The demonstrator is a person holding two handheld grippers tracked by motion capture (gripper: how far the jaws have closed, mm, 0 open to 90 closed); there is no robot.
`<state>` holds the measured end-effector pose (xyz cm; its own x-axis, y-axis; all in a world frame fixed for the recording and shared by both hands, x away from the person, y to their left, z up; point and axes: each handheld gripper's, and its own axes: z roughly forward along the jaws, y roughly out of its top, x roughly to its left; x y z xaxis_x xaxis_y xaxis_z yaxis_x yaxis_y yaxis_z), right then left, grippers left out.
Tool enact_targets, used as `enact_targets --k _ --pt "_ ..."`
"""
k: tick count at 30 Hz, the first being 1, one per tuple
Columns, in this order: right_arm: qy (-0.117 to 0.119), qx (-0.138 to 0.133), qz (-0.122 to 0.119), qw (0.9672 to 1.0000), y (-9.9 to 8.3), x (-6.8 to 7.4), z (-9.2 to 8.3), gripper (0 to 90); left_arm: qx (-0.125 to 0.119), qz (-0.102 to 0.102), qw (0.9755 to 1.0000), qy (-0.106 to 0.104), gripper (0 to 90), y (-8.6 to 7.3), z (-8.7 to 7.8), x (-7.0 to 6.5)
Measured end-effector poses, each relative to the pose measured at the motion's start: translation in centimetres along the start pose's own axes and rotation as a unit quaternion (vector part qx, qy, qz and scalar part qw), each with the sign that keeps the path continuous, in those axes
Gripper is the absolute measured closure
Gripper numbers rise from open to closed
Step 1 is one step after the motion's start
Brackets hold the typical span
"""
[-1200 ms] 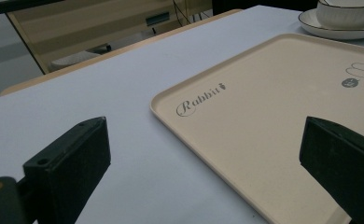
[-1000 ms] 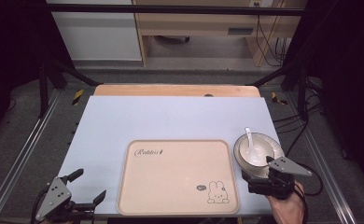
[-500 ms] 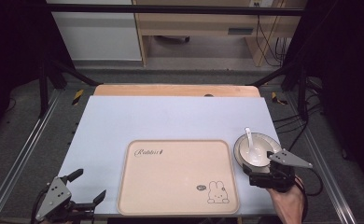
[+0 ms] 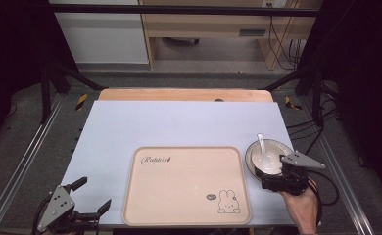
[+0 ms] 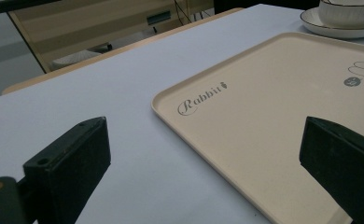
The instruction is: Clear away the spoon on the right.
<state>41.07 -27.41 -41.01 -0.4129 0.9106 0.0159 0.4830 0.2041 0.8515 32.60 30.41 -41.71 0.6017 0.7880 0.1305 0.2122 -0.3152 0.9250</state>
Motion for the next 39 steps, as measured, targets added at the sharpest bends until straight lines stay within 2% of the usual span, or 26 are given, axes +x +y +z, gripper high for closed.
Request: enact_targets --k 13,20,26,28,34,37,39 --pt "-0.013 0.017 0.004 0.9998 0.8 -0.9 1.1 1.4 0.003 0.002 1.0000 0.000 1.5 0.0 0.0 0.0" --pt "-0.027 0.021 0.004 0.9994 1.1 -1.1 1.7 0.6 0.003 0.002 1.0000 0.001 1.5 0.0 0.0 0.0" --pt "-0.041 0.034 0.028 0.9982 1.4 -1.4 2.3 0.7 0.003 0.002 1.0000 0.001 1.5 0.0 0.1 0.0" --pt "-0.042 0.036 0.029 0.9980 1.5 -1.5 2.6 0.6 0.003 0.002 1.0000 0.001 1.5 -0.1 0.1 0.0" --pt "-0.053 0.054 0.020 0.9969 1.7 -1.9 3.3 0.5 0.004 0.002 1.0000 0.001 1.5 -0.1 0.1 0.0" --pt "-0.044 0.068 0.028 0.9963 1.7 -2.2 3.7 0.6 0.004 0.002 1.0000 0.001 1.5 -0.1 0.1 0.0" --pt "-0.048 0.077 0.030 0.9954 1.7 -2.4 3.9 3.3 0.004 0.003 1.0000 0.001 1.5 -0.1 0.1 0.0"
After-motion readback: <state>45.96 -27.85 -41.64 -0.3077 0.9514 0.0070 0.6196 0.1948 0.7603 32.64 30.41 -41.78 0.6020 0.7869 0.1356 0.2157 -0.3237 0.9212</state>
